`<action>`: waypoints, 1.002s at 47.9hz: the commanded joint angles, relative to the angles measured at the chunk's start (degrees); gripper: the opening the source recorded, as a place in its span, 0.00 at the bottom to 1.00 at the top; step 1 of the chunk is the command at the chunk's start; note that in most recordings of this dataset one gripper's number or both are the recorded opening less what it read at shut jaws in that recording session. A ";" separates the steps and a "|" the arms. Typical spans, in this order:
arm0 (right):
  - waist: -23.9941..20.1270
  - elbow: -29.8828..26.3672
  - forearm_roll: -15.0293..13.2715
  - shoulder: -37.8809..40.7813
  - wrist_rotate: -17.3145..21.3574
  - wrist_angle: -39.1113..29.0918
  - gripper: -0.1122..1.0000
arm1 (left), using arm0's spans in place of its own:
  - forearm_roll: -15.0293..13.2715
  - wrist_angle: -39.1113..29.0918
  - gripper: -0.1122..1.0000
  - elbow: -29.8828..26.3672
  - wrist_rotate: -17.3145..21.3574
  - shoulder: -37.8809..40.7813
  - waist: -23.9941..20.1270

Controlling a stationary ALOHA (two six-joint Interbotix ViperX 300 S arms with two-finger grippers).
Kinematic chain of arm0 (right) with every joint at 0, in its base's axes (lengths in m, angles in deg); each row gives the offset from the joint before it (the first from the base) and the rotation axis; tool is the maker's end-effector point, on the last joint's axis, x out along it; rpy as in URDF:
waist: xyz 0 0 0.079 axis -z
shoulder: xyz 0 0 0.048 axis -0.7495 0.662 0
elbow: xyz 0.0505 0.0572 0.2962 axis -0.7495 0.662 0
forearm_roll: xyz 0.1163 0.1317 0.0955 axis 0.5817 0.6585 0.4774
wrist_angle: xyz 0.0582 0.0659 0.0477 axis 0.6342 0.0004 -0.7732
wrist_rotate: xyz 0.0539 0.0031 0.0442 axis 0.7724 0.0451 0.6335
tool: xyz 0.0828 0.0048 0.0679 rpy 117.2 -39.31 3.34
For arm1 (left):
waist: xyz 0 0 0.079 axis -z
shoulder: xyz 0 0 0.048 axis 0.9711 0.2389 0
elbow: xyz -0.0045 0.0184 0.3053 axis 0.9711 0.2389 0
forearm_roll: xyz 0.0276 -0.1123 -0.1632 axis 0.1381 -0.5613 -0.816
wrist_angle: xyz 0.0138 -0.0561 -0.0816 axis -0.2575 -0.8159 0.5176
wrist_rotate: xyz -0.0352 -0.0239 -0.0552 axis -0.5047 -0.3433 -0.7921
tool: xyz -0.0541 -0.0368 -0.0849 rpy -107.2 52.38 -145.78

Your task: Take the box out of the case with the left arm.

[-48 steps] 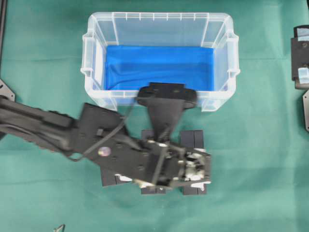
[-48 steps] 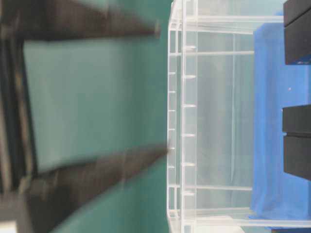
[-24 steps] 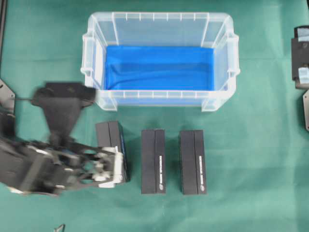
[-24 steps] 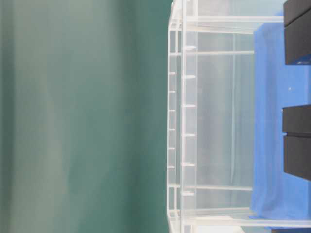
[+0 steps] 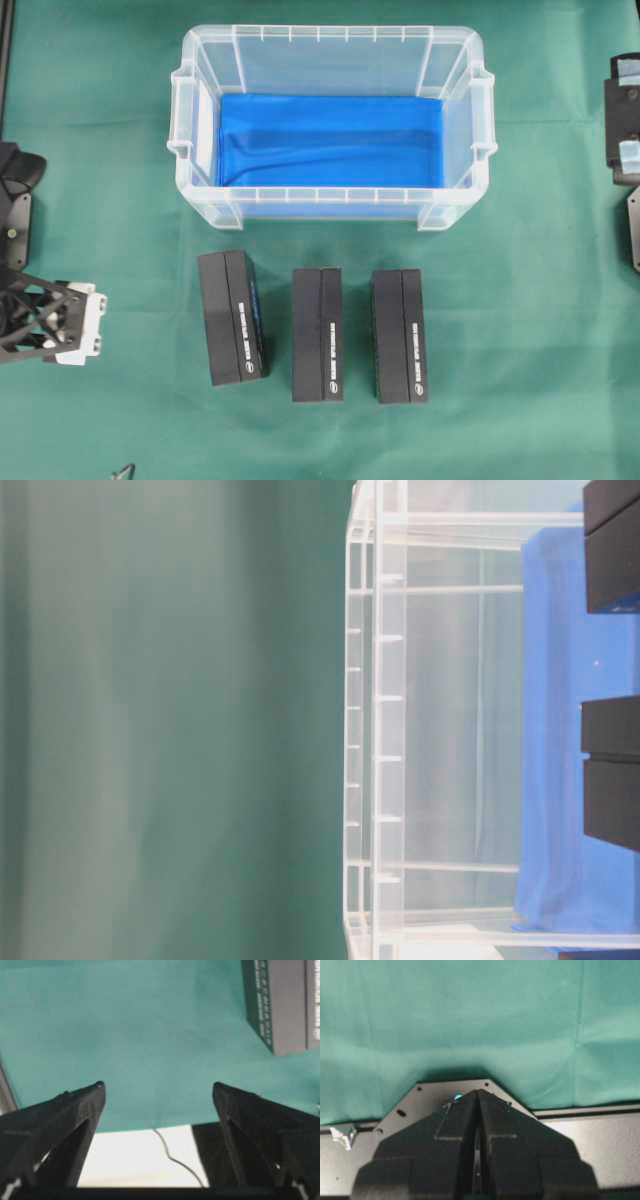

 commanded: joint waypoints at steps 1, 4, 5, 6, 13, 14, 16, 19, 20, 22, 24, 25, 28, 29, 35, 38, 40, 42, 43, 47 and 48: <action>0.09 -0.53 0.09 -0.09 0.09 0.00 0.10 | 0.26 0.00 0.85 0.00 0.09 -1.76 -0.09; 0.09 -0.53 0.09 -0.09 0.09 0.00 0.10 | 0.26 0.00 0.85 0.26 0.26 -2.11 -0.44; 0.09 -0.53 0.09 -0.09 0.09 0.00 0.10 | 0.26 0.00 0.85 0.35 0.44 -2.20 -0.70; 0.00 -0.53 0.09 -0.09 0.09 0.00 0.10 | 0.26 0.00 0.85 0.44 0.62 -2.37 -0.88; 0.00 -0.53 0.00 -0.09 0.09 0.00 0.10 | 0.26 -0.09 0.85 1.49 2.81 -3.78 -3.96; 0.00 -0.53 0.00 -0.09 0.09 0.00 0.10 | 0.26 -0.18 0.85 1.76 3.69 -4.31 -4.83; 0.09 -0.53 0.00 0.00 0.09 -0.09 0.10 | 0.26 -0.18 0.85 2.20 5.10 -5.01 -6.06; 0.09 -0.53 -0.09 0.00 0.09 -0.09 0.10 | 0.26 -0.18 0.85 2.90 7.47 -6.15 -8.26; 0.00 -0.53 0.00 -0.09 0.09 -0.09 0.10 | 0.26 -0.18 0.85 3.16 8.26 -6.59 -9.05; 0.00 -0.53 -0.09 -0.09 0.09 -0.09 0.10 | 0.26 -0.18 0.85 3.69 10.11 -7.56 -11.16; 0.00 -0.53 0.00 -0.09 0.09 0.00 0.10 | 0.26 -0.18 0.85 4.13 11.60 -8.35 -12.92; 0.00 -0.53 0.00 -0.09 0.09 0.00 0.10 | 0.26 -0.18 0.85 4.39 12.48 -8.70 -13.71; 0.00 -0.53 -0.09 -0.09 0.09 -0.09 0.10 | 0.26 -0.18 0.85 4.92 15.73 -9.84 -16.88; 0.00 -0.53 -0.09 -0.09 0.09 -0.09 0.10 | 0.26 -0.18 0.85 5.10 16.70 -10.11 -17.75; 0.00 -0.53 -0.09 -0.09 0.09 0.00 0.10 | 0.09 -0.18 0.85 5.63 22.06 -11.25 -23.12; 0.00 -0.53 0.00 -0.09 0.09 -0.09 0.10 | 0.09 -0.53 0.85 5.63 24.87 -11.43 -26.28; 0.00 -0.53 0.00 -0.09 0.09 -0.09 0.10 | 0.00 -0.97 0.85 5.54 26.63 -11.34 -28.13; 0.09 -0.53 0.00 -0.09 0.09 0.00 0.10 | -0.09 -1.41 0.85 5.45 28.13 -11.25 -29.97; 0.00 -0.53 0.00 -0.09 0.09 -0.09 0.10 | -0.09 -1.67 0.85 5.45 28.92 -11.25 -30.85; 0.09 -0.53 -0.09 -0.09 0.09 0.00 0.10 | -0.44 -2.55 0.85 5.19 32.17 -10.99 -34.72; 0.00 -0.53 -0.09 0.00 0.09 0.00 0.10 | -0.44 -2.64 0.85 5.19 32.78 -10.90 -35.51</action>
